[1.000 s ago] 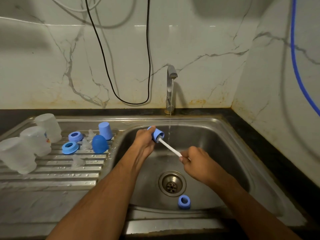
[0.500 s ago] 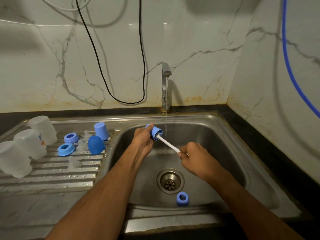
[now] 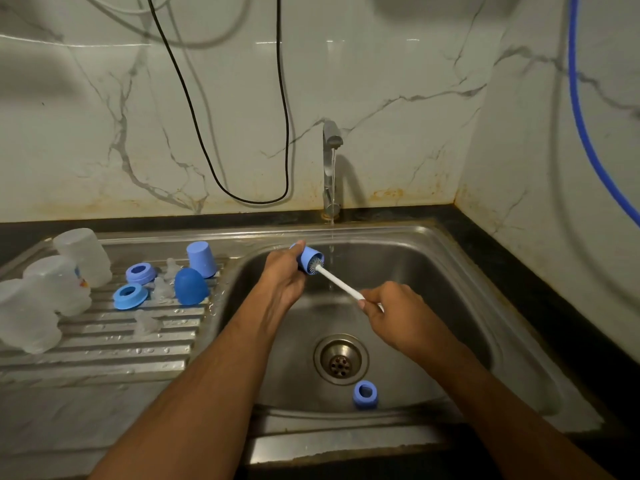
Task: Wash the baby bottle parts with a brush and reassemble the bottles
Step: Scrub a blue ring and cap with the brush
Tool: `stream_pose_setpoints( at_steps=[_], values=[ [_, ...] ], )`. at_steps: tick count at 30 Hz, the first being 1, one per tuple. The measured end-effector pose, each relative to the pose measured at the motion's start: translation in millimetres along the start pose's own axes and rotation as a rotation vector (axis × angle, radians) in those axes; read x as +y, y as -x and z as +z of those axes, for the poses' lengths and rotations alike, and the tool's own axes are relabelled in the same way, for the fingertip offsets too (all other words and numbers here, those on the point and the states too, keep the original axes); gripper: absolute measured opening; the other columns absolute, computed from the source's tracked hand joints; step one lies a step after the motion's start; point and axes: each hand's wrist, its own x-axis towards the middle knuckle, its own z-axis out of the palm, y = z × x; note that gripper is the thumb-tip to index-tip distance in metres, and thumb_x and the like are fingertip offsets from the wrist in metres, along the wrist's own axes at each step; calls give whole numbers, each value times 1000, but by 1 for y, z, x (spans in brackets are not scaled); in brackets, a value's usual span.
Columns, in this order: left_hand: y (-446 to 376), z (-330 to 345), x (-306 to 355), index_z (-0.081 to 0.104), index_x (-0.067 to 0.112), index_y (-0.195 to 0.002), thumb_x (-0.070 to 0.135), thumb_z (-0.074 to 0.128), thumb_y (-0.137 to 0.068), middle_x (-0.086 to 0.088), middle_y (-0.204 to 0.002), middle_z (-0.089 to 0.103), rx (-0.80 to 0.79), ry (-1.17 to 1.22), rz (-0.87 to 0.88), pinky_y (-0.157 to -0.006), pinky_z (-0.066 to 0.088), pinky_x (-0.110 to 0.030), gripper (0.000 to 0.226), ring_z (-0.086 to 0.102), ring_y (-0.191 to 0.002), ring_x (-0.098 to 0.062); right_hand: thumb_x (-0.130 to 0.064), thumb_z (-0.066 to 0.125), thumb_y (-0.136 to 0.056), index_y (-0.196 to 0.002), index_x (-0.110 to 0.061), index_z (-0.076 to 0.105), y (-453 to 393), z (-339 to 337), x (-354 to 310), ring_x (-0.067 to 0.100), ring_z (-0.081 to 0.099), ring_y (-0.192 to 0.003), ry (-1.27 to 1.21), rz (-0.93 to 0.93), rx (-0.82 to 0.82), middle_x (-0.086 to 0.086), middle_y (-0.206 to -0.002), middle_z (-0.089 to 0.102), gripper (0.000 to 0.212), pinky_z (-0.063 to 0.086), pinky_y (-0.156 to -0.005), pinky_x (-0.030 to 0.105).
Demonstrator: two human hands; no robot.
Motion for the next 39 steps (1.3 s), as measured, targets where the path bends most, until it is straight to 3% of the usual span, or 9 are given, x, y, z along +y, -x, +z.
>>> stream_pose_setpoints(
  at_steps=[3, 8, 10, 14, 21, 24, 29, 33, 39],
  values=[
    [0, -5, 4, 58, -6, -124, 12, 61, -98, -17, -106, 62, 20, 33, 5, -60, 60, -30, 32, 67, -85, -21, -34, 55, -103, -115, -24, 73, -2, -4, -1, 7, 61, -66, -66, -35, -19, -7, -74, 64, 23, 48, -60, 21],
    [2, 3, -1, 56, -9, -125, 9, 60, -98, -20, -108, 61, -3, -19, -10, -67, 61, -37, 32, 67, -87, -26, -37, 51, -104, -113, -23, 73, -3, -8, 4, 10, 64, -72, 36, -11, 52, -5, -79, 67, 27, 57, -69, 31],
    [1, 3, -1, 56, -8, -126, 9, 61, -98, -19, -106, 62, 20, -4, -3, -69, 60, -36, 33, 67, -86, -25, -35, 52, -104, -110, -21, 74, -2, -5, 4, 9, 62, -68, 15, -8, 20, -4, -76, 66, 27, 53, -64, 24],
    [-3, -7, 4, 56, -7, -124, 12, 61, -98, -19, -107, 61, 66, 21, 2, -55, 59, -32, 32, 68, -83, -24, -33, 57, -102, -115, -23, 75, -4, -11, 4, 9, 62, -65, -67, -45, -38, -4, -73, 67, 24, 48, -59, 21],
    [-5, -2, -3, 57, -6, -118, 9, 61, -98, -20, -105, 61, 41, -22, -2, -93, 57, -46, 26, 67, -91, -27, -36, 55, -103, -114, -25, 74, -5, -7, 8, 12, 64, -71, -18, 14, -10, -5, -76, 67, 25, 57, -70, 31],
    [-8, -10, -1, 57, -5, -122, 12, 63, -97, -18, -106, 62, 80, -33, 10, -91, 58, -42, 31, 68, -89, -24, -34, 58, -102, -122, -25, 72, -2, -10, 8, 14, 66, -72, -86, -29, -70, -2, -77, 70, 27, 58, -70, 33],
    [-3, -3, -3, 57, -8, -122, 11, 61, -99, -21, -107, 63, 34, -43, 7, -80, 61, -42, 31, 69, -89, -27, -38, 58, -101, -121, -26, 73, -10, -12, 13, 10, 65, -73, -27, 7, 52, -5, -81, 70, 27, 58, -73, 33],
    [-7, -5, -1, 57, -7, -124, 11, 63, -97, -19, -108, 63, 64, -7, 14, -91, 58, -43, 33, 69, -90, -25, -36, 58, -101, -121, -23, 73, -5, -9, 11, 12, 66, -73, -50, -1, -19, -3, -82, 71, 28, 59, -74, 34],
    [-7, -9, 1, 57, -9, -121, 11, 62, -98, -21, -107, 62, 55, -34, 9, -82, 60, -44, 31, 69, -89, -28, -37, 58, -101, -119, -24, 74, -12, -14, 12, 11, 65, -71, -42, -22, 31, -4, -79, 71, 27, 58, -70, 32]
  ],
)
